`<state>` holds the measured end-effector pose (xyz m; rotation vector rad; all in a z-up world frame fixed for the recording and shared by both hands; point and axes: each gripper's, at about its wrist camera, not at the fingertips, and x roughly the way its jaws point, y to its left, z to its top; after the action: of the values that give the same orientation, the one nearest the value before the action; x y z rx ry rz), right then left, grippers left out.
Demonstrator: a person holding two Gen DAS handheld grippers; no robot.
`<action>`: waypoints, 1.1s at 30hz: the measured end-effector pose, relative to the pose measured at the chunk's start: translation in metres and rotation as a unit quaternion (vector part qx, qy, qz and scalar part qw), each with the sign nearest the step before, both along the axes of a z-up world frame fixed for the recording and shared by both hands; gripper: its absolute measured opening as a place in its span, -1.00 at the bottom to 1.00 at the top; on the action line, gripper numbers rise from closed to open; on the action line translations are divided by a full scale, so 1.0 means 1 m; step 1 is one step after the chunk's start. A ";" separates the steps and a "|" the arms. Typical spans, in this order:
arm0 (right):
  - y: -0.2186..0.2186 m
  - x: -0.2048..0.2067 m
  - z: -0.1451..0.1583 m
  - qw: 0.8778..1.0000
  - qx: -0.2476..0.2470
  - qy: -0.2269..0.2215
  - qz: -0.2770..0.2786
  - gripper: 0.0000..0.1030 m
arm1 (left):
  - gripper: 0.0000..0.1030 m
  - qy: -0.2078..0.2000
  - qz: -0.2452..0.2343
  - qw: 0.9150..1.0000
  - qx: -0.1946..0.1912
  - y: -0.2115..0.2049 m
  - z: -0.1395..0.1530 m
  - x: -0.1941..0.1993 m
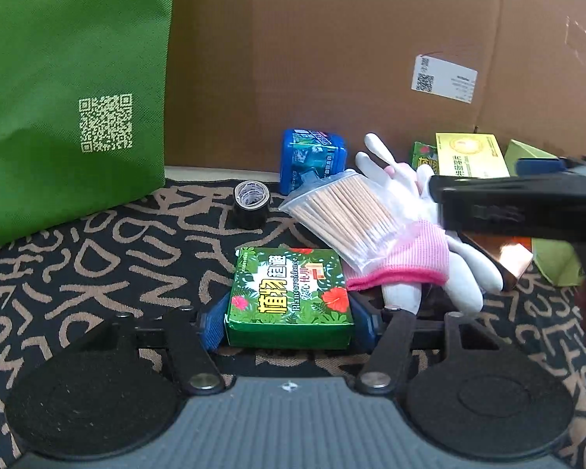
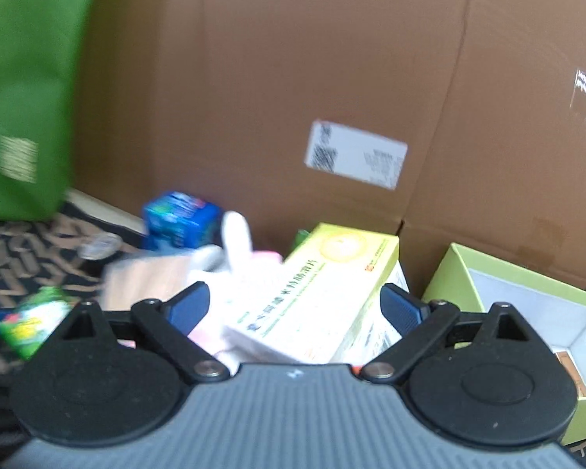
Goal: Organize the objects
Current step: 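Grasp the green printed box with the left tool while the right tool grasps the yellow medicine box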
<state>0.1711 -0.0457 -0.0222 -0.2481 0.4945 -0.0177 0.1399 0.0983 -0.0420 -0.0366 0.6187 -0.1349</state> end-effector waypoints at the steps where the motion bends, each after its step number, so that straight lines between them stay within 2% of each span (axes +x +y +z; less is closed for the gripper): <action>1: -0.002 0.004 -0.005 1.000 -0.011 0.001 -0.012 0.51 | 0.26 -0.001 -0.001 1.000 -0.002 0.001 0.000 -0.001; 3: -0.013 0.000 -0.009 1.000 0.007 -0.001 -0.013 0.44 | 0.26 -0.001 -0.004 1.000 -0.012 0.005 0.000 0.000; 4: -0.017 -0.004 -0.010 1.000 0.008 -0.002 -0.009 0.09 | 0.26 -0.001 -0.005 1.000 -0.018 0.007 0.000 0.001; 6: -0.027 -0.017 -0.007 1.000 0.012 -0.005 -0.002 -0.15 | 0.26 0.000 -0.006 1.000 -0.018 0.007 0.000 0.001; 10: -0.052 -0.053 0.008 0.996 0.078 0.006 0.033 -0.47 | 0.26 0.003 -0.014 1.000 -0.013 0.002 0.002 -0.006; 13: -0.064 -0.085 0.012 0.992 0.099 0.022 0.072 -0.61 | 0.26 0.011 -0.034 0.999 -0.028 -0.003 0.004 -0.018; 15: -0.072 -0.102 0.011 0.989 0.114 0.033 0.091 -0.61 | 0.26 0.012 -0.048 0.998 -0.028 -0.009 0.004 -0.029; 18: -0.085 -0.119 0.013 0.984 0.142 0.046 0.097 -0.62 | 0.26 0.024 -0.077 0.996 -0.034 -0.019 0.006 -0.049; 21: -0.097 -0.134 0.009 0.983 0.149 0.055 0.089 -0.61 | 0.26 0.032 -0.105 0.993 -0.038 -0.028 0.007 -0.070; 24: -0.107 -0.140 0.005 0.985 0.148 0.061 0.063 -0.51 | 0.26 0.033 -0.104 0.994 -0.024 -0.035 0.007 -0.080; 26: -0.110 -0.141 0.003 0.988 0.136 0.058 0.040 -0.05 | 0.26 0.031 -0.097 0.995 -0.010 -0.037 0.008 -0.082; 27: -0.112 -0.142 0.003 0.988 0.143 0.050 0.037 0.32 | 0.27 0.028 -0.096 0.995 -0.006 -0.037 0.008 -0.082; 28: -0.114 -0.142 0.003 0.987 0.150 0.045 0.036 0.53 | 0.29 0.027 -0.095 0.995 -0.005 -0.037 0.009 -0.082; 29: -0.115 -0.142 0.003 0.987 0.153 0.041 0.034 0.57 | 0.32 0.028 -0.094 0.995 -0.006 -0.037 0.009 -0.081; 33: -0.115 -0.132 0.000 0.987 0.157 0.045 0.000 1.00 | 0.40 0.021 -0.093 0.995 -0.009 -0.040 0.013 -0.079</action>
<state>0.0394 -0.1609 -0.0219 0.0599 0.5793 0.0717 0.0609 0.0584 -0.0287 0.0014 0.6621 -0.3212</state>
